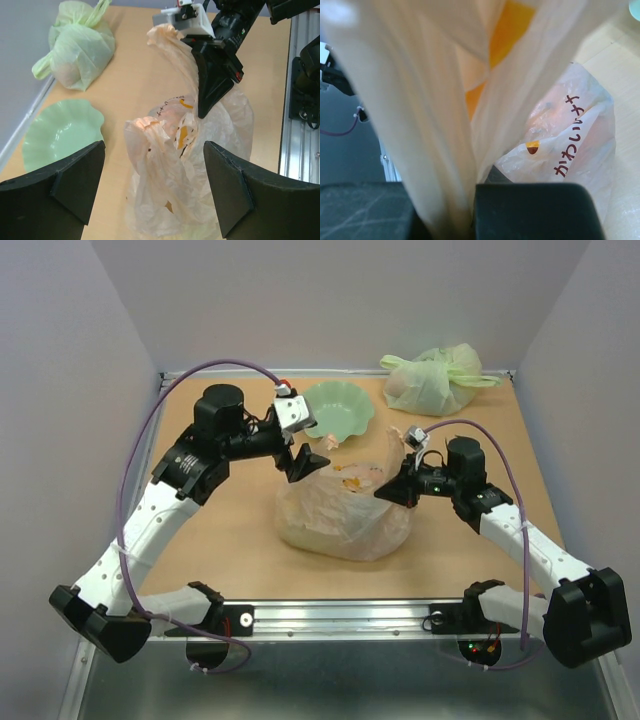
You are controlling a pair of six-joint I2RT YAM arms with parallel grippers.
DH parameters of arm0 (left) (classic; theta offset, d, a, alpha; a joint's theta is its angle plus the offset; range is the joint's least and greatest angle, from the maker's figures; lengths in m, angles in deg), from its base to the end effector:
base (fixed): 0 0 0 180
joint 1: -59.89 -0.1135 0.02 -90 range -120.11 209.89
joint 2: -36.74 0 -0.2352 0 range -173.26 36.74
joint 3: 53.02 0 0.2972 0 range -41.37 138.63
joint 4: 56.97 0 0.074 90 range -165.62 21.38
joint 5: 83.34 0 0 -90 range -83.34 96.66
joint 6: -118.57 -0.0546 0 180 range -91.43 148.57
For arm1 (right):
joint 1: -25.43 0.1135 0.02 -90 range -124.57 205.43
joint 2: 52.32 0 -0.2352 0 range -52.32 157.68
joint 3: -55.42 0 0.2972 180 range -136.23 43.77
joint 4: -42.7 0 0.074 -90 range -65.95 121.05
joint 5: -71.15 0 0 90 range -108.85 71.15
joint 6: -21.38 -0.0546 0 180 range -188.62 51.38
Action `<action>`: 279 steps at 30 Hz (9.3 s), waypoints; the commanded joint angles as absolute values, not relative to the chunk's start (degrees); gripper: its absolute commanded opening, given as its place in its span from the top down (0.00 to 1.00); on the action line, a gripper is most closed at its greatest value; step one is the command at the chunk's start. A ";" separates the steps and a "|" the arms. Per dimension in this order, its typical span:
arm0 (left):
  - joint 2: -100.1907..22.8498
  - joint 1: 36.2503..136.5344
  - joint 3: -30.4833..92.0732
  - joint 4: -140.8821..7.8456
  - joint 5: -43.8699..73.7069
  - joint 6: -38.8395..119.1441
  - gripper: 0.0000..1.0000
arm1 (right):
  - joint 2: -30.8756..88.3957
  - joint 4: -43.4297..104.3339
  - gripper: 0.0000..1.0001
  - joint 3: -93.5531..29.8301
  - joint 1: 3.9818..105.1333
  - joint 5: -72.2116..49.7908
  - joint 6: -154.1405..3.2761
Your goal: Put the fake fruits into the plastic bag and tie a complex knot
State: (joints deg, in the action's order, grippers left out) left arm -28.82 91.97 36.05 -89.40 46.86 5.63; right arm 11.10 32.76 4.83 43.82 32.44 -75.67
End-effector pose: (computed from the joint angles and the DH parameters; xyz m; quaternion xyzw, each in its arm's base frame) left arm 0.2435 -0.1942 0.4282 0.5278 0.5298 -0.3090 0.5876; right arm 0.2753 0.1364 0.2160 -0.3126 0.7234 0.4615 0.4075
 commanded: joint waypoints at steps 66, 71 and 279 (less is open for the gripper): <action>-49.30 100.85 7.75 -102.81 54.47 -39.54 1.00 | 47.70 26.21 1.00 -7.12 36.33 19.20 -88.83; -49.14 100.85 9.60 -106.14 55.17 -40.07 1.00 | 43.23 26.04 1.00 -7.12 36.33 21.05 -88.04; -61.61 97.60 51.87 -106.73 50.07 -24.49 0.78 | 8.50 18.13 1.00 -1.05 29.04 31.61 -68.53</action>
